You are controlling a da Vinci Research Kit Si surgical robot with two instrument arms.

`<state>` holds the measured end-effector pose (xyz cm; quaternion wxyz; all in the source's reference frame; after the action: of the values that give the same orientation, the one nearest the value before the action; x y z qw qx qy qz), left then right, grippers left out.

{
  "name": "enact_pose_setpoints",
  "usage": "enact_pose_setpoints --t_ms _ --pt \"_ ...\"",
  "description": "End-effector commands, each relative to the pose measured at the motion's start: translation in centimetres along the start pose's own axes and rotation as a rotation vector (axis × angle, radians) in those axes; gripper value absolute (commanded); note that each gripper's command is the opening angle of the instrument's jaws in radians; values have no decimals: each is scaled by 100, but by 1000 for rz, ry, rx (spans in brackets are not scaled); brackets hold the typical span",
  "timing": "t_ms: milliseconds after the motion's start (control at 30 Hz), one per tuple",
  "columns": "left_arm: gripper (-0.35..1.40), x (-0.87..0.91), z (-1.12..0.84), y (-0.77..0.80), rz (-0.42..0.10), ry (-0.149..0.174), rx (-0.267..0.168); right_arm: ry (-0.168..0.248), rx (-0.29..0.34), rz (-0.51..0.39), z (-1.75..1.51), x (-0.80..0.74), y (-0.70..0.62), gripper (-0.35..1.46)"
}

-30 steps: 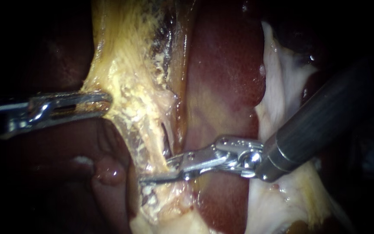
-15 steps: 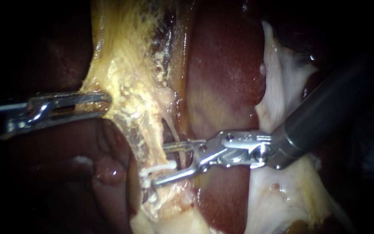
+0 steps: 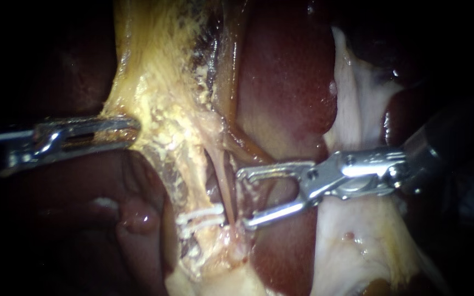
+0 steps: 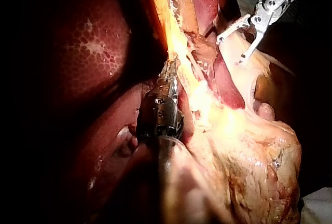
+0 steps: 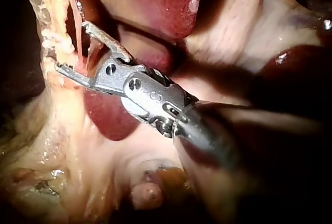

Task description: Going back second clip left tube

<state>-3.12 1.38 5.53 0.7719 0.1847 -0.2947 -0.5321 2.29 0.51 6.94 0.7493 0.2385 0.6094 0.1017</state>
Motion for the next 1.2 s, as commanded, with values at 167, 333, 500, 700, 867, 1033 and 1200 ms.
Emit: enact_pose_setpoints --t_ms 167,333,500,700,867,1033,1200 --pt "-35 2 2 0 1 -1 -1 7 -16 -33 -19 10 1 60" --pt "-35 7 9 1 3 -5 -4 9 -16 -56 -21 10 1 60" --pt "-35 22 31 3 10 0 3 8 -15 -68 -22 9 1 60" --pt "-35 42 70 6 24 38 11 7 -15 -74 -22 9 0 60" --pt "-35 44 86 7 28 46 11 7 -14 -81 -22 9 0 60" --pt "-35 43 90 5 27 47 13 7 -14 -81 -22 9 0 60" --pt "-35 43 90 4 27 47 13 7 -14 -86 -22 9 -1 60"
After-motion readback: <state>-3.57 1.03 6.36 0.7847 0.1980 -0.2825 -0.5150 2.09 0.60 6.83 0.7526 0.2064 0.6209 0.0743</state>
